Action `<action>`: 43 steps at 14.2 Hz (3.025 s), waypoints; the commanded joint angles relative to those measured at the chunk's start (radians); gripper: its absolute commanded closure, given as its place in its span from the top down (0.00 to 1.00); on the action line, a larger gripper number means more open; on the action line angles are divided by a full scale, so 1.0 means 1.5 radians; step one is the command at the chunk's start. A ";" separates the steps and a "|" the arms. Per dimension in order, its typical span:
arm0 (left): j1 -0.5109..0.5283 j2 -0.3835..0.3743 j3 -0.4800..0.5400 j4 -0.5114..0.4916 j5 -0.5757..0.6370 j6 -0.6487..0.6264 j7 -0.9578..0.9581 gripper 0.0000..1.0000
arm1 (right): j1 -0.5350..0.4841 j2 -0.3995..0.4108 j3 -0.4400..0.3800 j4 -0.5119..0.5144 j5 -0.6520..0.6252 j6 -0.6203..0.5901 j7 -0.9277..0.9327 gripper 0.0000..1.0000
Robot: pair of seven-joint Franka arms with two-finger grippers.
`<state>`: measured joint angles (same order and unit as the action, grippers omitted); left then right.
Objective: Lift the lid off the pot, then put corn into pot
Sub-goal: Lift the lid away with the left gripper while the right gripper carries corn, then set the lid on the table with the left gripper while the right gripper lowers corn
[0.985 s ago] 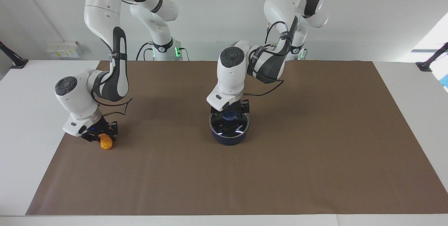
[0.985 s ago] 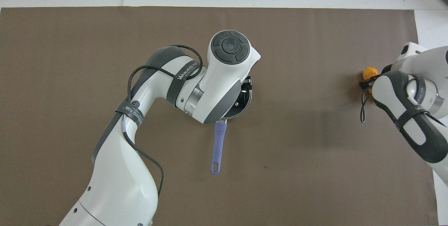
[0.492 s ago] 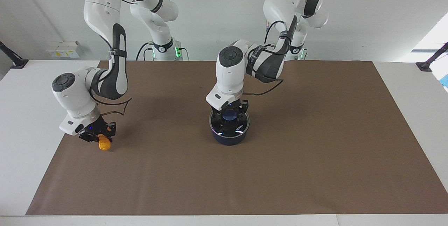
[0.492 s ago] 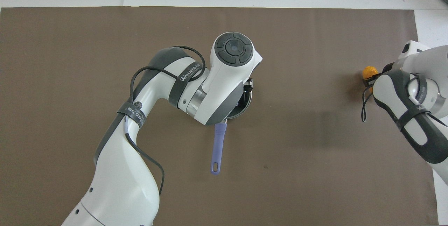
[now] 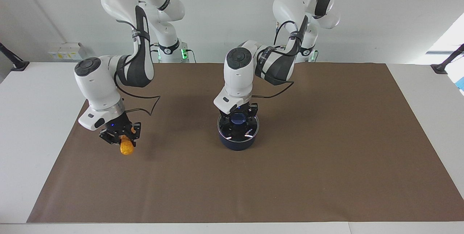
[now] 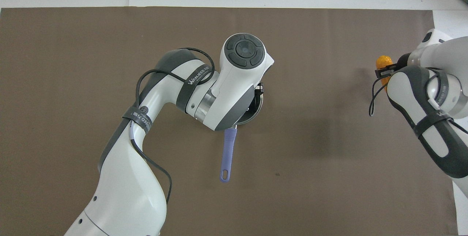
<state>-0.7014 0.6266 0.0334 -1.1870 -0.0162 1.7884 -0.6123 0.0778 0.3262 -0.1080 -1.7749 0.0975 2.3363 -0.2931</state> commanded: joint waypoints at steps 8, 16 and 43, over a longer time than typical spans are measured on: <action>0.132 -0.120 0.010 -0.045 -0.014 -0.050 0.174 0.00 | 0.135 -0.026 -0.001 0.040 -0.014 -0.084 0.272 0.00; 0.279 -0.190 0.010 -0.161 -0.014 -0.041 0.436 0.00 | 0.276 0.038 0.000 0.197 -0.082 -0.261 0.513 0.00; 0.504 -0.340 0.010 -0.609 -0.015 0.271 0.730 0.00 | 0.384 0.183 0.006 0.181 -0.066 -0.102 0.574 0.00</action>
<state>0.0332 0.1736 0.0570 -1.9988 -0.0263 2.1066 0.4461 0.6548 0.6171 -0.1025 -1.4685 -0.0015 2.1505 0.5958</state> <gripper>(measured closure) 0.348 0.612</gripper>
